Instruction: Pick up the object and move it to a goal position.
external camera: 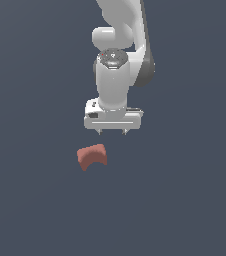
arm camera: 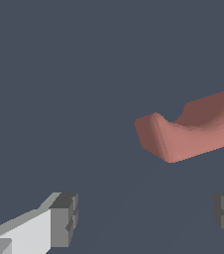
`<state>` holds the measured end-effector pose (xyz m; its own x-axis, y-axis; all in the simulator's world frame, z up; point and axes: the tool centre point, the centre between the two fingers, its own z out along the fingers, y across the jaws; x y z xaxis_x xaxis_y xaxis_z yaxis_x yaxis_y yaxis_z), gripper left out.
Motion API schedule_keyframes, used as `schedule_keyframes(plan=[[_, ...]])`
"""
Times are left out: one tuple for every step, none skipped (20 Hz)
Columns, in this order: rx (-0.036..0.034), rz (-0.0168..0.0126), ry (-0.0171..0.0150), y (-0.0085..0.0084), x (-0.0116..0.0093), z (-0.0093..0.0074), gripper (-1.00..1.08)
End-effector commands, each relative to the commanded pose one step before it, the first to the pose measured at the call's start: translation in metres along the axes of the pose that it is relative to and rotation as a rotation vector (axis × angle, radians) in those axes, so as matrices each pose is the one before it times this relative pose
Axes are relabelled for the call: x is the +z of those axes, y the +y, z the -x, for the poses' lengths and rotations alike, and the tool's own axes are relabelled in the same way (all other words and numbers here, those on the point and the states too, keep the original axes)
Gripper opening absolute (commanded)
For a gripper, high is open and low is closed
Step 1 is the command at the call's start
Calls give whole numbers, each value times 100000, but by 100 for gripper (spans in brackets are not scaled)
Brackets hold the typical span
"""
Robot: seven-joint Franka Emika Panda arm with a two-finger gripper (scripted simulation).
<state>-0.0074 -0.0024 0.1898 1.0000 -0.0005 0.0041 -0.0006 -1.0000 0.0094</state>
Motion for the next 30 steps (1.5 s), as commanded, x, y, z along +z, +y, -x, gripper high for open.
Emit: schedule_keyframes(plan=[[0, 0, 0, 1, 0, 0, 100], [12, 28, 62, 27, -29, -13, 100], [40, 79, 187, 83, -87, -37, 100], [61, 127, 300, 134, -139, -60, 100], [75, 174, 411, 185, -190, -83, 100], [82, 225, 530, 236, -247, -104, 100], [70, 272, 638, 282, -299, -123, 100], [24, 255, 595, 262, -280, -114, 100], [-27, 204, 474, 206, -224, -88, 100], [-72, 156, 358, 149, -171, -62, 100], [-102, 100, 226, 95, -109, -39, 100], [-108, 46, 100, 38, -50, -14, 100], [-65, -8, -21, -18, 8, 7, 100], [65, -41, -91, -32, 45, 14, 100], [219, -43, -86, -26, 46, 7, 100], [415, -33, -52, 9, 36, -9, 100], [593, -26, -25, 32, 28, -23, 100], [764, -26, -16, 49, 29, -33, 100], [923, -32, -21, 58, 35, -39, 100], [1073, -41, -37, 62, 47, -44, 100], [1216, -50, -54, 65, 59, -48, 100], [1360, -57, -68, 68, 69, -53, 100], [1499, -62, -78, 75, 78, -59, 100], [1627, -65, -83, 80, 84, -65, 100], [1774, -66, -86, 89, 89, -73, 100], [1922, -68, -90, 96, 95, -82, 100], [2060, -69, -97, 102, 102, -89, 100], [2211, -71, -107, 107, 110, -97, 100], [2359, -71, -115, 112, 118, -106, 100], [2509, -70, -122, 118, 126, -115, 100]])
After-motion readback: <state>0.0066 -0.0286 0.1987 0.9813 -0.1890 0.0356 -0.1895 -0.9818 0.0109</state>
